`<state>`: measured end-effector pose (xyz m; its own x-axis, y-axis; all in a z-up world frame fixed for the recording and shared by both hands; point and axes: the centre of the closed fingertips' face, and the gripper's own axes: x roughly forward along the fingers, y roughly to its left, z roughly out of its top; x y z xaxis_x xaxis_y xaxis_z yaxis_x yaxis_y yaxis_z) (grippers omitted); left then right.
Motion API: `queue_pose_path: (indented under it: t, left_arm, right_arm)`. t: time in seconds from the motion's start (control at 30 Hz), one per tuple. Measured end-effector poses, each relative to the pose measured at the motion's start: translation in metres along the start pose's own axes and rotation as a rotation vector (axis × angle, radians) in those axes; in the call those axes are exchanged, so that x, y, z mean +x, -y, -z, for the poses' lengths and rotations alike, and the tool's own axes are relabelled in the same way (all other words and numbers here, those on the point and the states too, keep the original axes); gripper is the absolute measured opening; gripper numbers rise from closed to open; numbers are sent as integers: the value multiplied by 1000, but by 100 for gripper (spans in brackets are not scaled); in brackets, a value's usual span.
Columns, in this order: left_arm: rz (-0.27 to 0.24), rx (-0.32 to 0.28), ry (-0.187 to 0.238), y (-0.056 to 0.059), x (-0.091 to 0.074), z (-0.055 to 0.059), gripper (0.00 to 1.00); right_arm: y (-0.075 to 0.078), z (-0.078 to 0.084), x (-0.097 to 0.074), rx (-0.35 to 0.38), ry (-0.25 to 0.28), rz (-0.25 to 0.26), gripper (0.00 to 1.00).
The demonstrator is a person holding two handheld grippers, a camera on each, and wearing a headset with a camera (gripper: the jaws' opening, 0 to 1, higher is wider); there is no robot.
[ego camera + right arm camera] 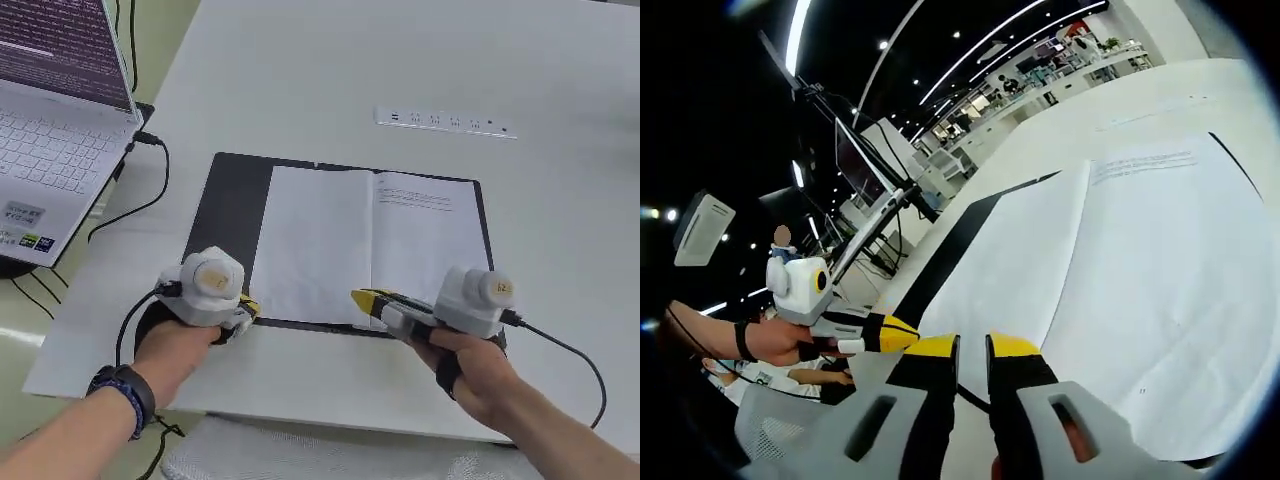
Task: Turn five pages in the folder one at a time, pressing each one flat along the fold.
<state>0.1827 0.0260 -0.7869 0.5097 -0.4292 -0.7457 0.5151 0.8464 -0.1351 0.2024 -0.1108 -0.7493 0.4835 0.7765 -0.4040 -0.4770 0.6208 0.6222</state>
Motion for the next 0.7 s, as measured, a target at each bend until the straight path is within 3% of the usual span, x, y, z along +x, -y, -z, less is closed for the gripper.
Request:
queue_pose_path:
  t: [0.2, 0.37, 0.5, 0.57, 0.7]
  left_arm:
    - [-2, -7, -4, -2, 3, 0, 0]
    - [-2, 3, -10, -3, 5, 1, 0]
    - [2, -14, -13, -4, 6, 1, 0]
    - [-1, -7, -13, -4, 6, 1, 0]
    - [0, 10, -16, -3, 6, 1, 0]
  right_arm:
    - [3, -7, 1, -4, 6, 1, 7]
    - [9, -15, 7, -49, -14, -1, 7]
    - [20, -27, 12, -53, -9, 19, 6]
    - [32, -34, 15, -71, 4, 55, 5]
    - [42, -45, 22, -37, 28, 59, 3]
